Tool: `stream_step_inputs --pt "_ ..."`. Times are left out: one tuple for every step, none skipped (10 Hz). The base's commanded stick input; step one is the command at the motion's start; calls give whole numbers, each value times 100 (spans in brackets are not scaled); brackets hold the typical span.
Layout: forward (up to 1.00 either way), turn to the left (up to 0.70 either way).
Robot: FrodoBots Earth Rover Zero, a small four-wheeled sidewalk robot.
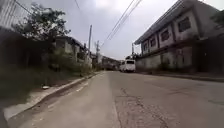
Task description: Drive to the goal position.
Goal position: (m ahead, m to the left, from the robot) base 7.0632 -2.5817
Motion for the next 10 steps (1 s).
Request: stream_step_inputs --pt "70 0" --pt "70 0" --pt "70 0" --pt "70 0" --pt "70 0" --pt "70 0" --pt "70 0" --pt "70 0" --pt "70 0" --pt "70 0"
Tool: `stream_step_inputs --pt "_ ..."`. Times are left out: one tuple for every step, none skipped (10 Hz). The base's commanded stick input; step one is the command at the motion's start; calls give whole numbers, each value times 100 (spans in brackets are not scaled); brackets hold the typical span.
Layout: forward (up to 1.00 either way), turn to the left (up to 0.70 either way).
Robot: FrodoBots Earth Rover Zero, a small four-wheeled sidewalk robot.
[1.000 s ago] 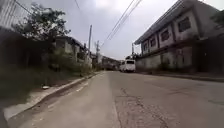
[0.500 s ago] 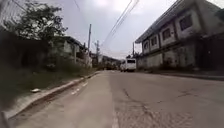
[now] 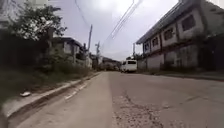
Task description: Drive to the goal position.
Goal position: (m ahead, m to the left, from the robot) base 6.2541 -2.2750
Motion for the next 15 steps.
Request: stream_step_inputs --pt "70 0" --pt "70 0" --pt "70 0" --pt "70 0" --pt "70 0" --pt "70 0" --pt "70 0" --pt "70 0" --pt "70 0" --pt "70 0" --pt "70 0" --pt "70 -15" --pt "70 -30" --pt "70 -8" --pt "70 0"
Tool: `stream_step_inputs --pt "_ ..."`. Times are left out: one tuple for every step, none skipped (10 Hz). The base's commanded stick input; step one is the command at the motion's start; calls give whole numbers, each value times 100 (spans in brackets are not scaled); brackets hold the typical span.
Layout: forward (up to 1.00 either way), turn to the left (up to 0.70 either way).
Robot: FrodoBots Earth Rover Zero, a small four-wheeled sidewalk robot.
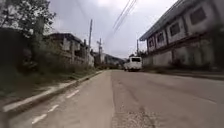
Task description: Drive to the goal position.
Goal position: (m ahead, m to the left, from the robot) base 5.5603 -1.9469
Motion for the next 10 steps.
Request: stream_step_inputs --pt "70 0" --pt "70 0" --pt "70 0" --pt "70 0" --pt "70 0" --pt "70 0" --pt "70 0" --pt "70 0" --pt "70 0" --pt "70 0"
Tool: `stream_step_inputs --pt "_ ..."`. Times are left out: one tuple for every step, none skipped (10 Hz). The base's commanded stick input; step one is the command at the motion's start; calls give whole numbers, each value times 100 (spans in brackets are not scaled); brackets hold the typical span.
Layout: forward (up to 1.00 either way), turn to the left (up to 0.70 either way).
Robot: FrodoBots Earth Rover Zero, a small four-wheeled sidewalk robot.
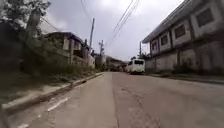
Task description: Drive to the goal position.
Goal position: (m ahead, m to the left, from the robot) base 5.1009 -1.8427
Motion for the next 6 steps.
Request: stream_step_inputs --pt "70 -4" --pt "70 -17" --pt "70 -28" --pt "70 -29" --pt "70 -3" --pt "70 0"
